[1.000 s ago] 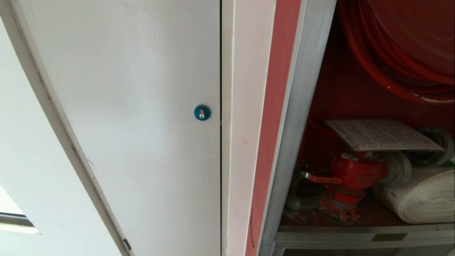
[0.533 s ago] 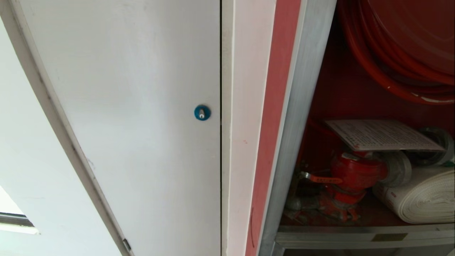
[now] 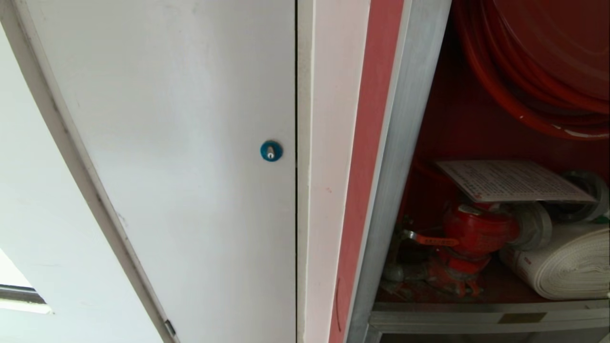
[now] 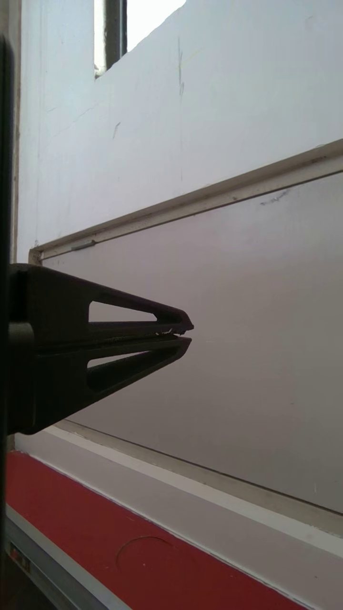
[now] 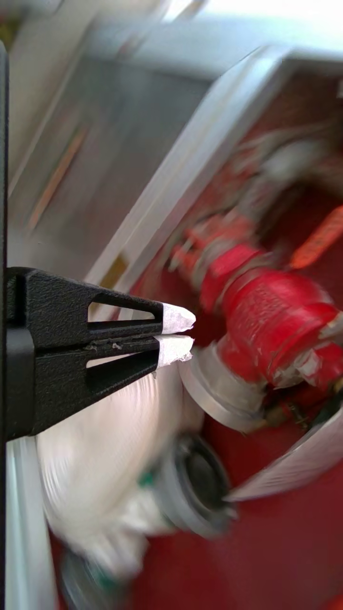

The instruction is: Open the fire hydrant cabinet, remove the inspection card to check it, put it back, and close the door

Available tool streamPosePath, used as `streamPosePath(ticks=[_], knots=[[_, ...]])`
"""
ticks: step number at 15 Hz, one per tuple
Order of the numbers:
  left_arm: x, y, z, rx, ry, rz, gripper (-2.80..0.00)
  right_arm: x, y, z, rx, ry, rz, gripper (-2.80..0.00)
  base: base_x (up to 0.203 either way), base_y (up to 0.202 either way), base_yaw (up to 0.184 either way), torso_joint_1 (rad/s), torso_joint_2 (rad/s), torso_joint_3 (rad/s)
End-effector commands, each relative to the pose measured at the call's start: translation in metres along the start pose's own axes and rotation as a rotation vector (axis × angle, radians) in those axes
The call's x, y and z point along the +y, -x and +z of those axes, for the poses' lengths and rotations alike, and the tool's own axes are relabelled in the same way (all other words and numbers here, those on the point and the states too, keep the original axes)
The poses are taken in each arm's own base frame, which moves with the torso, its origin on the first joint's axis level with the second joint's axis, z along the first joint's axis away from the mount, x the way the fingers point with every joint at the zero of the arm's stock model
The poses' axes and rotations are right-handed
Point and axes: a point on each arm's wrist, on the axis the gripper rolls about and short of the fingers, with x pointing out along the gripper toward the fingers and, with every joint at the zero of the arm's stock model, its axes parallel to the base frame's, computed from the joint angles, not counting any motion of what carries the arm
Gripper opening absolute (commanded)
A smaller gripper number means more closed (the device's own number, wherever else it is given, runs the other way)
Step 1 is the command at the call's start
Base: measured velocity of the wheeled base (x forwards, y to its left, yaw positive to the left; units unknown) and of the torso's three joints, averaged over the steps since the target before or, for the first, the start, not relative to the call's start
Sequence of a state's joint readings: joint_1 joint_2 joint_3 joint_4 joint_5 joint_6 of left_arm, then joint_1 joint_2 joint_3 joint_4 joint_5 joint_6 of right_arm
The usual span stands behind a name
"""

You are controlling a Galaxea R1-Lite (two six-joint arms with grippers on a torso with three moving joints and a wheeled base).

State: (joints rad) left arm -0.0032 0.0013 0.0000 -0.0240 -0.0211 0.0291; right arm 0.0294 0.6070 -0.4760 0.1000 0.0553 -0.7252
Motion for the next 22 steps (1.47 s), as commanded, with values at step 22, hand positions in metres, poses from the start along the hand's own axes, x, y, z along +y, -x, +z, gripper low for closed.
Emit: streamPosePath(ticks=[22], knots=[[0.000,-0.001,-0.003,0.012,0.000,-0.001,-2.80,-0.061,-0.033,0.031,0.435,0.870,-0.051,-2.80,0.000,0.000,0.000,0.000,0.00,0.000]])
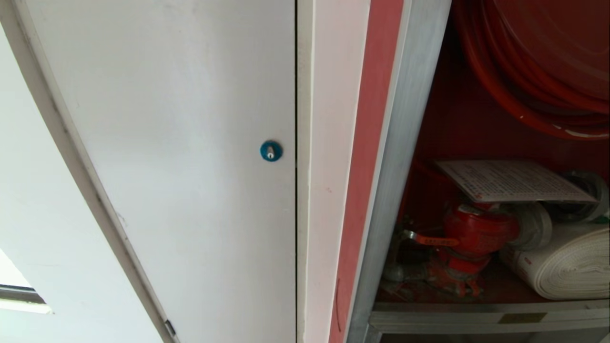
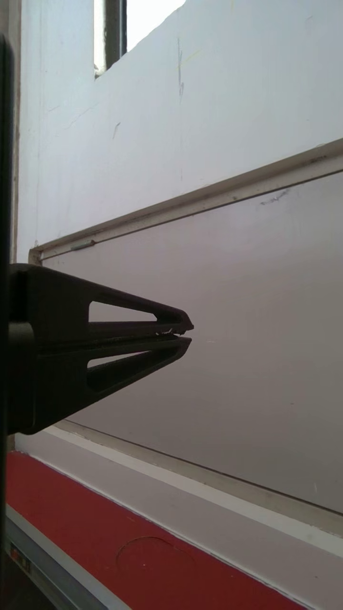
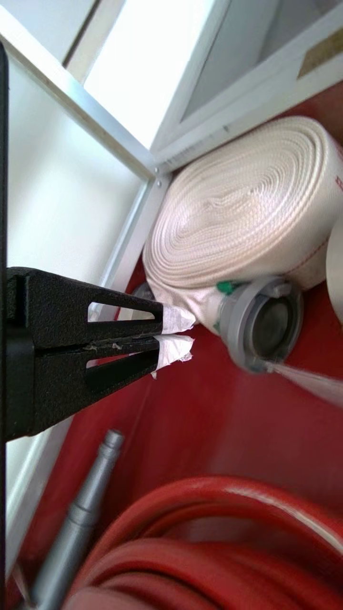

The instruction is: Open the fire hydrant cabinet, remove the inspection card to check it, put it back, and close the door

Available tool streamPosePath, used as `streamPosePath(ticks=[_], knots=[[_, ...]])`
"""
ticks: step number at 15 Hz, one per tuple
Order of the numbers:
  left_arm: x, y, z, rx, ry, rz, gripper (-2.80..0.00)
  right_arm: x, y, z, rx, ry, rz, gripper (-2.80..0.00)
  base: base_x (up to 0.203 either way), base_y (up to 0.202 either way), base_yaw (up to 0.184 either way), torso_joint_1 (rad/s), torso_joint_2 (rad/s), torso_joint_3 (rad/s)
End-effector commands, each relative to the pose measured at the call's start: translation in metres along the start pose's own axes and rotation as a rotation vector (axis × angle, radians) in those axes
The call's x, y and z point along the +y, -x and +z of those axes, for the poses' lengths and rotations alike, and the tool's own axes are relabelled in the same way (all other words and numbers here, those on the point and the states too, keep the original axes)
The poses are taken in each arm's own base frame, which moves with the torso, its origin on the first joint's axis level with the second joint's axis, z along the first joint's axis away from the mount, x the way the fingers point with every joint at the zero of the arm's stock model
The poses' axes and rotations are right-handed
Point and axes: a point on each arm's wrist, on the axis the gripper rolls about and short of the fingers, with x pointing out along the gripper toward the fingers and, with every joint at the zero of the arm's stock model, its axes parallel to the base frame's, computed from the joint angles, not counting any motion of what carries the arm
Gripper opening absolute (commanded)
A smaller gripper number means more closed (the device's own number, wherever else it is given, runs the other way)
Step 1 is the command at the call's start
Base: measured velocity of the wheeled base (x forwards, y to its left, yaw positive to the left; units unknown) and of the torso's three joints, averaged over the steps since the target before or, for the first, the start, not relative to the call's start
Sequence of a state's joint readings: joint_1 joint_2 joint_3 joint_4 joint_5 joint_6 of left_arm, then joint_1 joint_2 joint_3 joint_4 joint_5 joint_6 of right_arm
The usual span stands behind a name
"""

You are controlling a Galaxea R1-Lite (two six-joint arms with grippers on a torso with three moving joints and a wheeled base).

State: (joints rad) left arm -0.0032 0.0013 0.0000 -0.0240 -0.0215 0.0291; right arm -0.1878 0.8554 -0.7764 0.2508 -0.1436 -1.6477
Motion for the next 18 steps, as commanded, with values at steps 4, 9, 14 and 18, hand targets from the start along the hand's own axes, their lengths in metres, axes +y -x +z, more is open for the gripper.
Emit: streamPosePath(ticks=[4,9,14,18], knots=[[0.000,-0.001,-0.003,0.012,0.000,0.000,-2.80,-0.004,-0.008,0.000,-0.022,0.056,-0.004,-2.80,0.000,0.000,0.000,0.000,0.00,0.000],[0.000,-0.001,-0.003,0.012,0.000,0.000,-2.80,-0.008,-0.003,0.001,-0.218,0.043,-0.048,-2.80,0.000,0.000,0.000,0.000,0.00,0.000],[0.000,-0.001,-0.003,0.012,0.000,0.000,-2.80,-0.003,-0.001,0.013,-0.419,-0.013,0.015,-2.80,0.000,0.000,0.000,0.000,0.00,0.000],[0.000,-0.001,-0.003,0.012,0.000,0.000,-2.80,-0.023,-0.010,0.027,-0.422,-0.086,0.026,-2.80,0.000,0.000,0.000,0.000,0.00,0.000]])
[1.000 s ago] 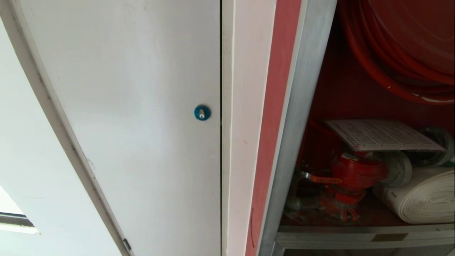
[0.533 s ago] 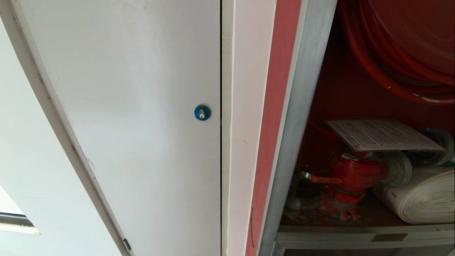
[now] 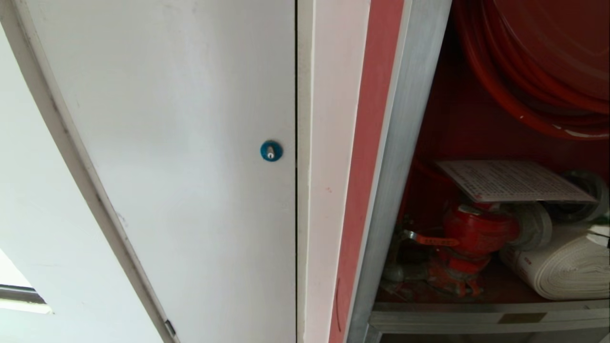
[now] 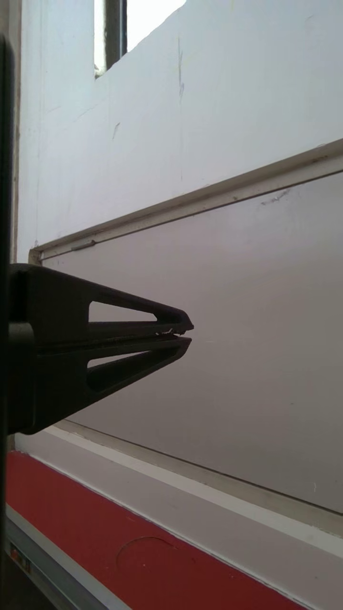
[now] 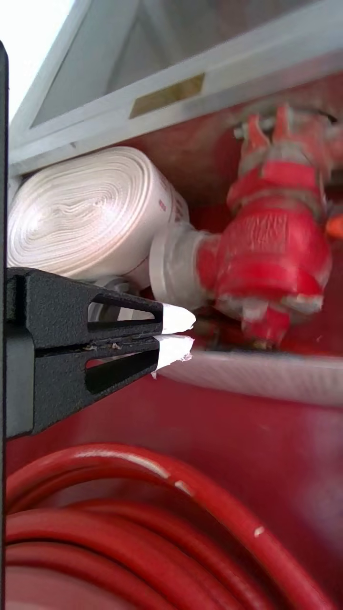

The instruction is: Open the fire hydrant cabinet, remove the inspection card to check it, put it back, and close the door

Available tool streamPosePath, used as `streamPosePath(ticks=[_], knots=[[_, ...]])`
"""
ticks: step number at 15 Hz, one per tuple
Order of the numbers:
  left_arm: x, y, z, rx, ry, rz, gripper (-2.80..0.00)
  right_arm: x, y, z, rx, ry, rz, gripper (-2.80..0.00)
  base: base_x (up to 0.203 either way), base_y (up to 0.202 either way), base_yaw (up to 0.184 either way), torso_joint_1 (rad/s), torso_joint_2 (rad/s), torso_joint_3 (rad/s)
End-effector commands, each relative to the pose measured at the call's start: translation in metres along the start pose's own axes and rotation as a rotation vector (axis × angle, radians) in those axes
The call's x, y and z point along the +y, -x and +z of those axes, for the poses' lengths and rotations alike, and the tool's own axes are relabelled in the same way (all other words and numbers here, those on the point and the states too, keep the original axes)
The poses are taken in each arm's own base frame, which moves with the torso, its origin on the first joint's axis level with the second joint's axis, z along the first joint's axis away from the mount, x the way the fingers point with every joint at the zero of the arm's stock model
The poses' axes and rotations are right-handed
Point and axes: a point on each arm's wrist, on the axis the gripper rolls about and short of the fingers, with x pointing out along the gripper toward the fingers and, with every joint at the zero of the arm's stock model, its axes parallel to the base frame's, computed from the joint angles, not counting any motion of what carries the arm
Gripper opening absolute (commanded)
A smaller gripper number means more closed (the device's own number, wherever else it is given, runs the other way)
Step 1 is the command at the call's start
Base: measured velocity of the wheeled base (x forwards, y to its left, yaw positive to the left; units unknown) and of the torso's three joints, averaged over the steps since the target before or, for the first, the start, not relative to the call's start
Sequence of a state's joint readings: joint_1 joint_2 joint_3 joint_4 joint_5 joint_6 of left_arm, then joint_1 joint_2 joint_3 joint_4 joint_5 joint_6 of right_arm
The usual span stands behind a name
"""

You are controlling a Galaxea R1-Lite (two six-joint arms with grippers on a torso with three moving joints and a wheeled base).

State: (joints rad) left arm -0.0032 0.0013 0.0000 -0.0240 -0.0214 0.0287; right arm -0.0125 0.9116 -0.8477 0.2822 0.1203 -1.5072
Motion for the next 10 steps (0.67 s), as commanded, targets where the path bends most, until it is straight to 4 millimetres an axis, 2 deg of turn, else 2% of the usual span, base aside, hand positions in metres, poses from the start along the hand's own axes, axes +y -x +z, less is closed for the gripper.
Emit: streamPosePath(ticks=[1,7,9,10], knots=[[0.000,-0.001,-0.003,0.012,0.000,0.000,-2.80,-0.009,-0.010,0.002,0.052,-0.019,0.000,-2.80,0.000,0.000,0.000,0.000,0.00,0.000],[0.000,-0.001,-0.003,0.012,0.000,0.000,-2.80,-0.017,-0.003,-0.009,0.263,0.078,0.032,-2.80,0.000,0.000,0.000,0.000,0.00,0.000],[0.000,-0.001,-0.003,0.012,0.000,0.000,-2.80,-0.018,-0.011,-0.013,0.285,0.095,0.071,-2.80,0.000,0.000,0.000,0.000,0.00,0.000],[0.000,-0.001,-0.003,0.012,0.000,0.000,-2.80,-0.018,-0.012,-0.013,0.283,0.097,0.075,0.00,0.000,0.000,0.000,0.000,0.00,0.000]])
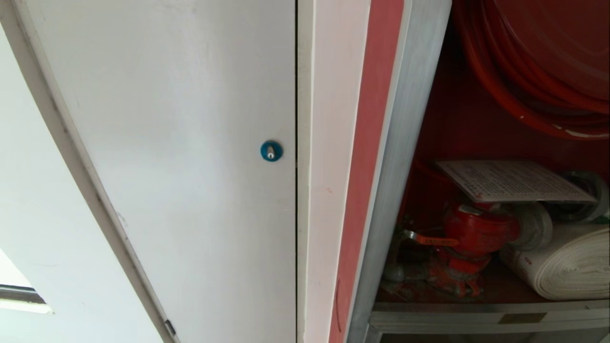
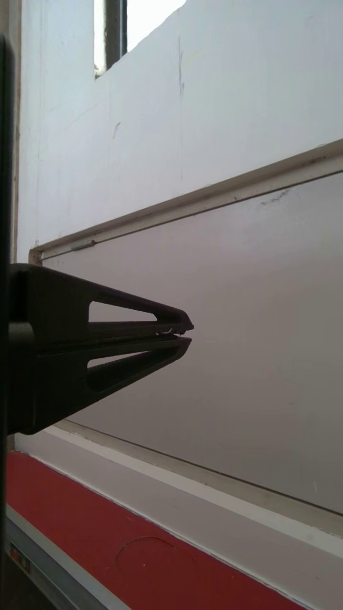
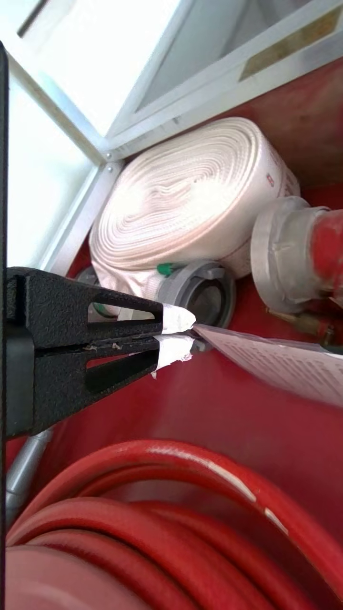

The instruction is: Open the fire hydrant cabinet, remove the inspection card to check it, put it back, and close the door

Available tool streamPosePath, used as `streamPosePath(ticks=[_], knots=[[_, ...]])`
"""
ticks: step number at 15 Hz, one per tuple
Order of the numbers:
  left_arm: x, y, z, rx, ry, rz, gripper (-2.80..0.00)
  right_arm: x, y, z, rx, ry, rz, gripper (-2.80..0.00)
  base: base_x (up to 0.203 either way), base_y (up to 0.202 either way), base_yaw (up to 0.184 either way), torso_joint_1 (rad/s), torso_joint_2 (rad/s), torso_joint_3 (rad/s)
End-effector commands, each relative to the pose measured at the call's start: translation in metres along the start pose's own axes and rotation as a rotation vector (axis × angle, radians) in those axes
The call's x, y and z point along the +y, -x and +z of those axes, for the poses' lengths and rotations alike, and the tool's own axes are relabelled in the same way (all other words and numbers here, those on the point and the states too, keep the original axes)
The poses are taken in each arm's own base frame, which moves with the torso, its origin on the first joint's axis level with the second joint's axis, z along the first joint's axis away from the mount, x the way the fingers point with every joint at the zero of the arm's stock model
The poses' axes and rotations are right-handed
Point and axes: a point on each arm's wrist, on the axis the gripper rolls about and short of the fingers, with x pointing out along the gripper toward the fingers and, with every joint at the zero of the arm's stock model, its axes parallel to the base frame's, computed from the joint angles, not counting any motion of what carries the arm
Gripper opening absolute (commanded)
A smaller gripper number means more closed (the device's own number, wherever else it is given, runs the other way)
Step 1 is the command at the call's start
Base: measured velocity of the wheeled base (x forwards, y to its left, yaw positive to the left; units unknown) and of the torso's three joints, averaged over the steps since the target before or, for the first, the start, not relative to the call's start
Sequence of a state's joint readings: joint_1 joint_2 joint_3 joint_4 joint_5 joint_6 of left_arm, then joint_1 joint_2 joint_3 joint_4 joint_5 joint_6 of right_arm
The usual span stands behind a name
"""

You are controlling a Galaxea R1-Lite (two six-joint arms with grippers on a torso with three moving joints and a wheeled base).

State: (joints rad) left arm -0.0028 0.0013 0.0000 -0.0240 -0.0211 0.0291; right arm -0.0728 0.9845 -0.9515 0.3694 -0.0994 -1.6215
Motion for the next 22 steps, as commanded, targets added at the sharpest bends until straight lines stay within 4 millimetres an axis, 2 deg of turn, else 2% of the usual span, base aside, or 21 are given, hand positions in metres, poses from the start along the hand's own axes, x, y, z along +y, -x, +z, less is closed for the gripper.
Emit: streamPosePath(ticks=[1,5,9,13,17,20,22], knots=[[0.000,-0.001,-0.003,0.012,0.000,-0.001,-2.80,0.000,-0.008,0.000,0.001,0.006,0.031,0.00,0.000,0.000,0.000,0.000,0.00,0.000],[0.000,-0.001,-0.003,0.012,0.000,-0.001,-2.80,0.002,-0.010,-0.002,0.064,0.012,0.063,0.00,0.000,0.000,0.000,0.000,0.00,0.000],[0.000,-0.001,-0.003,0.012,0.000,-0.001,-2.80,0.002,-0.021,-0.002,0.076,0.022,0.111,0.00,0.000,0.000,0.000,0.000,0.00,0.000],[0.000,-0.001,-0.003,0.012,0.000,-0.001,-2.80,-0.006,-0.053,0.001,0.039,0.017,0.081,0.00,0.000,0.000,0.000,0.000,0.00,0.000],[0.000,-0.001,-0.003,0.012,0.000,-0.001,-2.80,-0.013,-0.067,0.001,0.055,0.026,0.070,0.00,0.000,0.000,0.000,0.000,0.00,0.000],[0.000,-0.001,-0.003,0.012,0.000,-0.001,-2.80,-0.016,-0.085,0.002,0.067,0.026,0.066,0.00,0.000,0.000,0.000,0.000,0.00,0.000],[0.000,-0.001,-0.003,0.012,0.000,-0.001,-2.80,-0.016,-0.089,0.002,0.067,0.026,0.066,0.00,0.000,0.000,0.000,0.000,0.00,0.000]])
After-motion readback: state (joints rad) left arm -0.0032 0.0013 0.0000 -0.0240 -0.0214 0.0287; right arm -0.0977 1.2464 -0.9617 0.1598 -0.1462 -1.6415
